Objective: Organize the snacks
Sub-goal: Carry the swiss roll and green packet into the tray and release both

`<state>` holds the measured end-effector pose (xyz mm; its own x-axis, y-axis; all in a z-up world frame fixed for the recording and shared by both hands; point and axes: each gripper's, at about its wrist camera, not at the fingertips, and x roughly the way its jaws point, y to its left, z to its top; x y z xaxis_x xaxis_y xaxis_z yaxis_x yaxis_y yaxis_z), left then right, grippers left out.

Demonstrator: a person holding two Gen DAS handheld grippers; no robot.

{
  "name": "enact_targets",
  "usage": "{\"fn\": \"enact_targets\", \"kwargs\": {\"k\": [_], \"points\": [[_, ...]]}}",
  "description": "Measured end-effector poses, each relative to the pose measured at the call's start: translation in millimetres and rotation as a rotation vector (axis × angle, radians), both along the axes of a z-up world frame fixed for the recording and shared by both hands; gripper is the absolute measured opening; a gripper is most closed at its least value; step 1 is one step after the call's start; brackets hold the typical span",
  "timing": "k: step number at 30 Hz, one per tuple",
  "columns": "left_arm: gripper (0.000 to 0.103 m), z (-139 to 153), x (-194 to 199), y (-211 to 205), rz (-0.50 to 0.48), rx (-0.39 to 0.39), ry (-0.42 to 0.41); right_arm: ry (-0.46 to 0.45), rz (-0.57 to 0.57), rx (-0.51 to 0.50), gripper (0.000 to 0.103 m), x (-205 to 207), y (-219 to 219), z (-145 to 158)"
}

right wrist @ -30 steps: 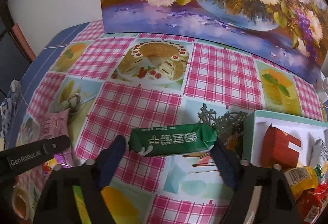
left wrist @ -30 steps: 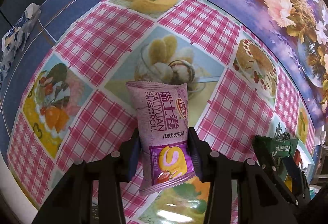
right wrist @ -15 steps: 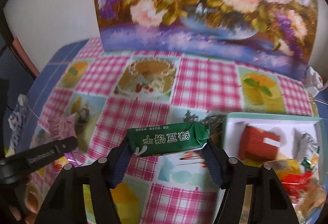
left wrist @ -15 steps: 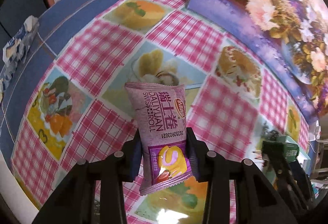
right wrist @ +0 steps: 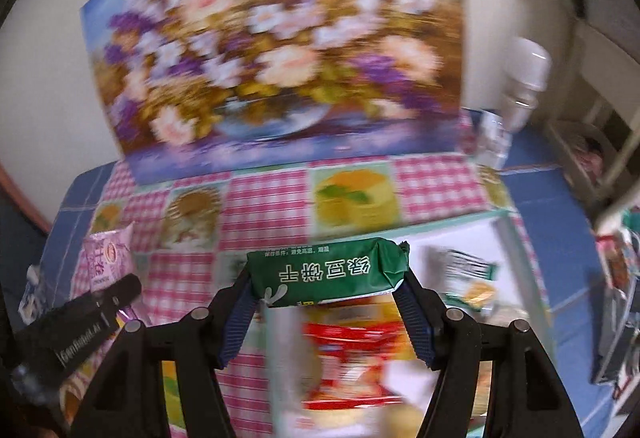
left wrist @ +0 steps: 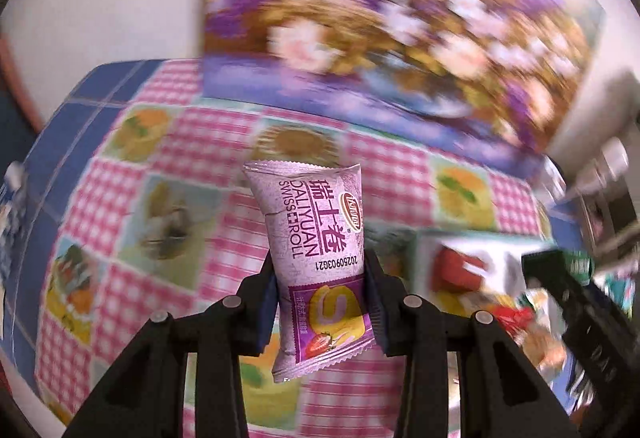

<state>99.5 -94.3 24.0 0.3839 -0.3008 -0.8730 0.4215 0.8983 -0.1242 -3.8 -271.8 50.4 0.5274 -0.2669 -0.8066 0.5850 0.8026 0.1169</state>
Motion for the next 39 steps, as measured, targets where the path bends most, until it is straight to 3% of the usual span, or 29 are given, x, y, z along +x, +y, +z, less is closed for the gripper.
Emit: {"fn": "enact_targets", "kwargs": {"k": [4, 11, 24, 28, 34, 36, 38, 39], "points": [[0.041, -17, -20, -40, -0.107, 0.019, 0.028, 0.027, -0.085, 0.030, 0.069, -30, -33, -14], [0.041, -40, -45, -82, -0.199, 0.055, 0.042, 0.065, -0.203, 0.109, 0.069, -68, -79, -45], [0.043, -58, -63, -112, -0.248, 0.086, 0.063, 0.102, -0.195, 0.195, 0.071, -70, -88, -72], [0.062, -58, -59, -107, -0.230, 0.087, 0.067, 0.112, -0.191, 0.200, 0.071, -68, -88, -75], [0.063, -53, -50, -96, -0.193, 0.058, 0.085, 0.122, -0.190, 0.206, 0.074, -68, -88, -79], [0.068, -51, -46, -92, -0.177, 0.047, 0.092, 0.113, -0.189, 0.203, 0.079, -68, -88, -78], [0.083, -49, -43, -87, -0.157, 0.033, 0.096, 0.103, -0.192, 0.190, 0.088, -68, -88, -76], [0.083, -49, -41, -85, -0.147, 0.028, 0.097, 0.102, -0.192, 0.184, 0.091, -68, -88, -75]]}}
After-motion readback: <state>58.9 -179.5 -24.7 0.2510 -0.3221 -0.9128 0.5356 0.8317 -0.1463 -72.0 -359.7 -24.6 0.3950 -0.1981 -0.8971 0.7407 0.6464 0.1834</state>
